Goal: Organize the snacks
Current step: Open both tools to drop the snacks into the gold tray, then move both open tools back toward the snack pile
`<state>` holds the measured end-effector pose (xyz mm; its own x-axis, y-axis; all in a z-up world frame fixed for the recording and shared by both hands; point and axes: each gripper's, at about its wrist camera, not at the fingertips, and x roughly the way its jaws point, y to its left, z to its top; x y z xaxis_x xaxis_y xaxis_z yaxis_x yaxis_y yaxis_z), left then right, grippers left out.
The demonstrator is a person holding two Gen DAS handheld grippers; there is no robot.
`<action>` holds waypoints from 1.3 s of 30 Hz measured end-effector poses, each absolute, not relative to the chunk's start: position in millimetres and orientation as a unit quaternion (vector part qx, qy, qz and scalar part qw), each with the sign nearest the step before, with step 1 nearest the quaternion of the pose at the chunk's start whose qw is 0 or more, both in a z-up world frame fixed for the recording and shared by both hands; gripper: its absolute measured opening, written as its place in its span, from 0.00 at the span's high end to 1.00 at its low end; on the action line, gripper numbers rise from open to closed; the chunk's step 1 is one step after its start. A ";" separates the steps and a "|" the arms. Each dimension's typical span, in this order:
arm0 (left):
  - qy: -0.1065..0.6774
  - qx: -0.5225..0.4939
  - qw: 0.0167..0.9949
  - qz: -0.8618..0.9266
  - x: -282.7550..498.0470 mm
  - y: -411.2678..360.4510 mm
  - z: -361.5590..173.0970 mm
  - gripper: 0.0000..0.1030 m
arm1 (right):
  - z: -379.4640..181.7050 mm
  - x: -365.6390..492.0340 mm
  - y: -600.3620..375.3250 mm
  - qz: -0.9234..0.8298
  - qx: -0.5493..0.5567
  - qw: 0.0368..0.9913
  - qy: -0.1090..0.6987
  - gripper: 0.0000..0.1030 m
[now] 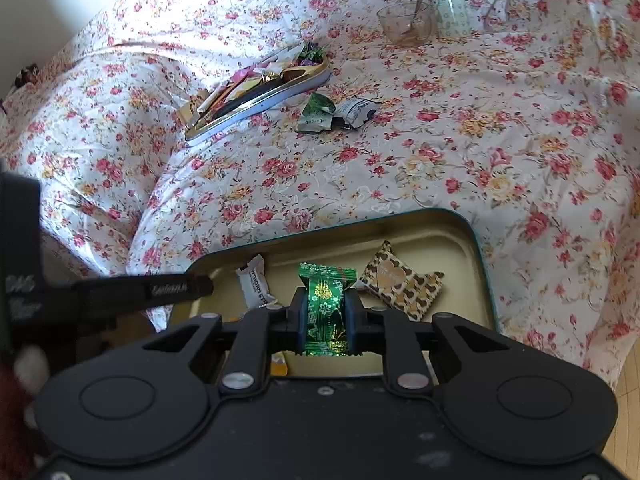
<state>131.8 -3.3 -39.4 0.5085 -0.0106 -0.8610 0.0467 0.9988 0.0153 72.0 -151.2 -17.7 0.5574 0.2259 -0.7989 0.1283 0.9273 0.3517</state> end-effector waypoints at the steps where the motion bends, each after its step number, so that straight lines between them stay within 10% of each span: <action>1: 0.494 0.020 0.869 -0.016 129.9 -3.5 -39.7 0.68 | -18.6 74.0 -150.1 0.028 0.186 0.862 0.470 0.80; 39: 0.490 0.014 0.871 -0.018 46.5 -8.3 -51.1 0.66 | -39.5 17.7 -169.7 -0.013 0.207 0.840 0.501 0.77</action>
<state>46.5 -8.3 -51.1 0.5189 -0.0167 -0.8547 0.0445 0.9990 0.0074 17.7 -169.7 -39.5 0.4970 0.1859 -0.8476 0.2294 0.9139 0.3349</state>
